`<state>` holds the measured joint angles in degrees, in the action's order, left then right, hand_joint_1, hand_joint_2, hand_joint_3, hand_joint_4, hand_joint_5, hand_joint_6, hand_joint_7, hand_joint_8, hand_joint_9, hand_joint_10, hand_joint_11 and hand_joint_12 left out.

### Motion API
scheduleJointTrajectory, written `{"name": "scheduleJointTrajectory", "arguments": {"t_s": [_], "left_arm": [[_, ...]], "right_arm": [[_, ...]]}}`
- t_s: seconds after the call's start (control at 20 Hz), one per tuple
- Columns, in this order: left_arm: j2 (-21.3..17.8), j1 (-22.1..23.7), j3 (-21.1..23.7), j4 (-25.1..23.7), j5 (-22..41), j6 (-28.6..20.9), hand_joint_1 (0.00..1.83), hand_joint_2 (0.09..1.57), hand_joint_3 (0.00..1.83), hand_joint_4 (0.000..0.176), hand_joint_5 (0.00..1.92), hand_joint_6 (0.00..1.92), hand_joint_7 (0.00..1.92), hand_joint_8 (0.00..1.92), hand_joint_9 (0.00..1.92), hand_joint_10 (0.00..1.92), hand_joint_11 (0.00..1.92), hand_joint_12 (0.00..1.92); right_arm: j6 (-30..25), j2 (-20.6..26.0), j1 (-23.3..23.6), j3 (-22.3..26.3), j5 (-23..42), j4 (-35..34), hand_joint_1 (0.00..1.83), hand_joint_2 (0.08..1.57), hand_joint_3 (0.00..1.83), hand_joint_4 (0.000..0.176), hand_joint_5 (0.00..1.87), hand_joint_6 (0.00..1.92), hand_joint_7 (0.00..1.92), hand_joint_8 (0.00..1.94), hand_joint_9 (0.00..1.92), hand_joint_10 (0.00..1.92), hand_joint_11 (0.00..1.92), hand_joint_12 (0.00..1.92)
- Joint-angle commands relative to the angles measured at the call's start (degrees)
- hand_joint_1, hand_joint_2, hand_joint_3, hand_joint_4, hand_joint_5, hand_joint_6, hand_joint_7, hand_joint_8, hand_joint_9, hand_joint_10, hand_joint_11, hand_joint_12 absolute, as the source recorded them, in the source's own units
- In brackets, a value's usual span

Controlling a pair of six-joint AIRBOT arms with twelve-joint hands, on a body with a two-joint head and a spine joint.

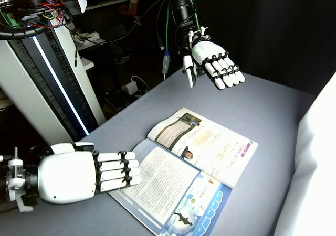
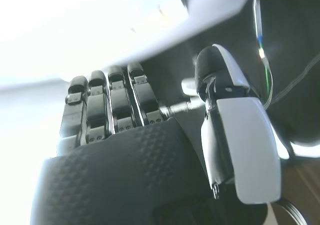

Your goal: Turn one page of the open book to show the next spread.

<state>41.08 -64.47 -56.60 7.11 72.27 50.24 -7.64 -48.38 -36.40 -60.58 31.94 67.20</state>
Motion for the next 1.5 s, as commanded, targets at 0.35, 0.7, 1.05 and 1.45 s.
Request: {"name": "scheduleJointTrajectory", "arguments": {"t_s": [0.35,0.7,1.05,1.45], "left_arm": [[-0.43,0.27,-0.07,1.34,6.56,0.07,0.0,1.42,0.0,0.0,0.0,0.0,0.0,0.0,0.0,0.0,0.0,0.0],[-0.34,0.27,-0.07,1.34,6.82,0.06,0.02,1.42,0.0,0.0,0.01,0.0,0.0,0.0,0.0,0.0,0.0,0.0],[-0.35,0.27,-0.1,1.35,6.94,0.06,0.0,1.43,0.0,0.0,0.01,0.0,0.0,0.0,0.0,0.0,0.0,0.0],[-0.29,0.06,-0.1,2.09,8.05,0.07,0.0,1.42,0.0,0.0,0.02,0.0,0.0,0.0,0.0,0.0,0.0,0.0]], "right_arm": [[-7.73,-1.08,-3.22,-0.87,0.06,4.46,0.0,1.26,0.0,0.0,0.11,0.0,0.04,0.01,0.02,0.0,0.0,0.05],[-8.7,-4.52,-5.13,-3.0,0.34,5.02,0.0,1.25,0.0,0.0,0.03,0.0,0.0,0.0,0.0,0.0,0.0,0.0],[-8.7,-9.05,-4.07,-5.24,2.63,6.23,0.0,1.3,0.02,0.0,0.0,0.0,0.0,0.0,0.0,0.0,0.0,0.0],[-8.48,-14.78,-0.04,-8.79,4.63,7.33,0.0,1.31,0.02,0.0,0.02,0.01,0.0,0.0,0.0,0.0,0.0,0.0]]}}
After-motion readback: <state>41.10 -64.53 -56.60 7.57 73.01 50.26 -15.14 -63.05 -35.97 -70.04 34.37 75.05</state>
